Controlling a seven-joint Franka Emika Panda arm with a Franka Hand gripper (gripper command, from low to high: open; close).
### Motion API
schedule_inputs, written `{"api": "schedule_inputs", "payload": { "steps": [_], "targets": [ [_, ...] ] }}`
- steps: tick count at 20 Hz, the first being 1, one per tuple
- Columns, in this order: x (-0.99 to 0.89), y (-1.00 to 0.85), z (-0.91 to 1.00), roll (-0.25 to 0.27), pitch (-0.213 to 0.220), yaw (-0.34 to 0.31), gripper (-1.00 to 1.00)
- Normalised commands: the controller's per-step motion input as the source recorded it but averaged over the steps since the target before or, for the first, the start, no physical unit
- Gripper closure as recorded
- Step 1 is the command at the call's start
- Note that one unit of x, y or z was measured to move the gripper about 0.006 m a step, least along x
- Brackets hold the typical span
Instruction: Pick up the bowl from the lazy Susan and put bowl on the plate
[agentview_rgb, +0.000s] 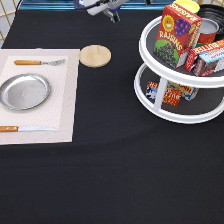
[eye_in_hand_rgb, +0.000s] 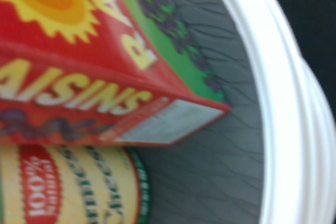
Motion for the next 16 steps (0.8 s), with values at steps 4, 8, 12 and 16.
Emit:
{"api": "schedule_inputs", "payload": {
  "steps": [4,8,12,16],
  "targets": [
    [0.12,0.08,-0.25,0.202,-0.001,-0.037,-1.00],
    [0.08,0.10,-0.26,0.175,0.000,-0.056,-1.00],
    [0.06,0.09,-0.27,0.166,0.000,-0.063,-1.00],
    [0.00,0.04,-0.23,0.118,0.000,-0.061,-1.00]
  ]
}}
